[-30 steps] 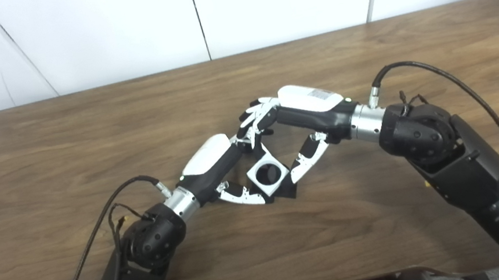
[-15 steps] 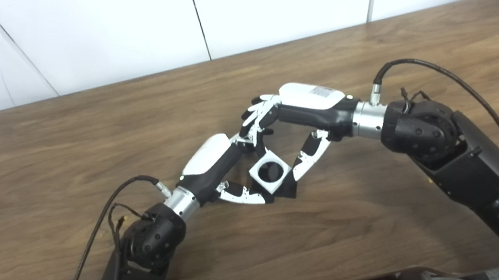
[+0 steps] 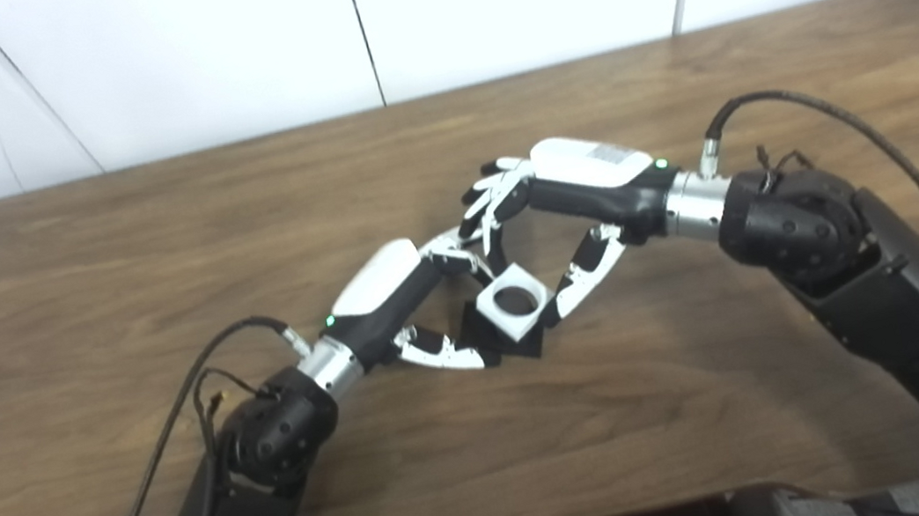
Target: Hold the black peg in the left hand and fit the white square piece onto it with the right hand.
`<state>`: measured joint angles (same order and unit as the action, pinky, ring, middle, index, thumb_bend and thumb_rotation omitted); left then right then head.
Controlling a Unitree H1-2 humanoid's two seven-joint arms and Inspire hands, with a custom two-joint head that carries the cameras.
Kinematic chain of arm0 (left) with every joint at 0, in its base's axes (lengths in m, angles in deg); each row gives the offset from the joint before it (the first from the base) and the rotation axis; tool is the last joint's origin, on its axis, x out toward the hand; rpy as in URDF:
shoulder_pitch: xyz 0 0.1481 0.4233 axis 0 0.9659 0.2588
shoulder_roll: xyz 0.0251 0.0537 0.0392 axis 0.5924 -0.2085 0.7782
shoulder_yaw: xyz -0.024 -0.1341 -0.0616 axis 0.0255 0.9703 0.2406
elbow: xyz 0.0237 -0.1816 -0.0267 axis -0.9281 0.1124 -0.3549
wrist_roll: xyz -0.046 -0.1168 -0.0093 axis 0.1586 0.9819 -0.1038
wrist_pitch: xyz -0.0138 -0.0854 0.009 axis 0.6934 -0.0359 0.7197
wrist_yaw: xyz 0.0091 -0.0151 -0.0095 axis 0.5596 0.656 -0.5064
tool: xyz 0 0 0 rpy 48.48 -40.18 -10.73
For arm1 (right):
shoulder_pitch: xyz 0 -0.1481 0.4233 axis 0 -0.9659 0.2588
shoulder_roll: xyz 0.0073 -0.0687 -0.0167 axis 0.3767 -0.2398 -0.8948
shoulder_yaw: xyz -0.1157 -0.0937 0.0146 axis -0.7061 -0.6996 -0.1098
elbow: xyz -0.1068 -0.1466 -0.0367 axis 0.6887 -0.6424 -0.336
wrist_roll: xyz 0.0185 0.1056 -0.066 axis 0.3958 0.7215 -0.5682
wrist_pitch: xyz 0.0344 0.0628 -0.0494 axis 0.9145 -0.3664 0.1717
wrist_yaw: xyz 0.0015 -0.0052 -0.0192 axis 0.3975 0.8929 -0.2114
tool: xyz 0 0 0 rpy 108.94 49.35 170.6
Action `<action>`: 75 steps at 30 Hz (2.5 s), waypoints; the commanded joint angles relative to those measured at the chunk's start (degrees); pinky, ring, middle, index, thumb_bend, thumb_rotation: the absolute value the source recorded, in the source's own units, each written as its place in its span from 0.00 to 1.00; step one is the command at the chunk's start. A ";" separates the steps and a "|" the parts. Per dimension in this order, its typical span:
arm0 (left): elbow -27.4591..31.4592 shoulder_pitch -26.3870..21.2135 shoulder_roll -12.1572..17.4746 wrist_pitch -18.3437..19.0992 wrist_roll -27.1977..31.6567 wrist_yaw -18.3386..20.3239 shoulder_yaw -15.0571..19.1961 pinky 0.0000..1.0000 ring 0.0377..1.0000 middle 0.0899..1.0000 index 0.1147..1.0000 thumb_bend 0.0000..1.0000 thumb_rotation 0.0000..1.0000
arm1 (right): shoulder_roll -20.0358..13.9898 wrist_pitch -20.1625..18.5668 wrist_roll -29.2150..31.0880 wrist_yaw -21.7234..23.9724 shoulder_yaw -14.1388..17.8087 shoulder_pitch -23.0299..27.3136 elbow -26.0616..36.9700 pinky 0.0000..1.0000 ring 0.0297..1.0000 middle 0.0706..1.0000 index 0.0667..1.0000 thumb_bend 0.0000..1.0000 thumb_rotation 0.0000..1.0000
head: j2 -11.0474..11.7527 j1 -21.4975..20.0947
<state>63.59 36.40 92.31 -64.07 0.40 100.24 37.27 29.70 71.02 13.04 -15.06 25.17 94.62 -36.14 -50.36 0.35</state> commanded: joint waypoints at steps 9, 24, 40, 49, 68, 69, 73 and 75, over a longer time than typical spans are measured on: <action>0.53 -0.19 1.56 1.36 -0.36 1.41 -0.03 0.80 0.95 0.90 0.43 0.51 0.09 | -1.27 0.36 0.12 -0.47 1.28 1.11 0.87 0.98 0.89 0.77 0.44 0.52 0.14 | -0.38 0.09; 0.38 -0.73 1.29 1.66 -0.42 1.72 0.00 0.81 0.95 0.91 0.43 0.51 0.09 | -1.02 0.53 0.10 -0.56 0.80 0.76 0.29 0.98 0.89 0.77 0.44 0.52 0.14 | -0.55 0.12; 0.03 -0.95 0.74 1.58 -0.93 1.24 -0.24 0.80 0.95 0.90 0.43 0.51 0.09 | 1.15 0.10 0.03 -0.44 -0.13 1.10 1.45 0.99 0.90 0.78 0.44 0.52 0.14 | -0.46 0.65; -0.08 -0.71 0.52 1.86 -1.32 1.10 -0.47 0.79 0.95 0.90 0.43 0.51 0.09 | 1.18 0.82 0.72 -0.12 -0.34 2.36 1.49 0.99 0.90 0.77 0.44 0.52 0.14 | -0.56 0.93; -0.04 -0.53 0.94 1.74 -0.84 1.36 -0.25 0.80 0.95 0.90 0.43 0.51 0.09 | -0.02 2.11 0.34 1.30 -0.49 3.46 2.44 0.97 0.89 0.77 0.44 0.52 0.14 | -0.79 0.88; -0.02 -0.52 0.92 1.85 -0.77 1.42 -0.25 0.80 0.95 0.90 0.43 0.51 0.09 | -0.12 2.15 0.32 1.52 -0.53 3.67 2.71 0.97 0.89 0.77 0.44 0.52 0.14 | -0.78 0.89; 0.58 -0.46 0.90 2.73 -0.81 1.82 -0.28 0.81 0.95 0.91 0.43 0.51 0.09 | -0.66 2.02 0.09 2.65 -0.67 4.37 3.74 0.97 0.89 0.77 0.44 0.52 0.14 | -0.91 0.95; 0.53 -0.49 0.93 2.64 -0.79 1.79 -0.28 0.81 0.95 0.91 0.43 0.51 0.09 | -1.00 2.37 0.08 3.11 -0.70 4.72 4.03 0.97 0.89 0.77 0.44 0.52 0.14 | -0.94 1.02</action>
<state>64.14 36.33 92.47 -63.33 0.27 100.84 37.22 29.61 71.54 12.79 -12.00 24.11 96.52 -34.02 -51.24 1.32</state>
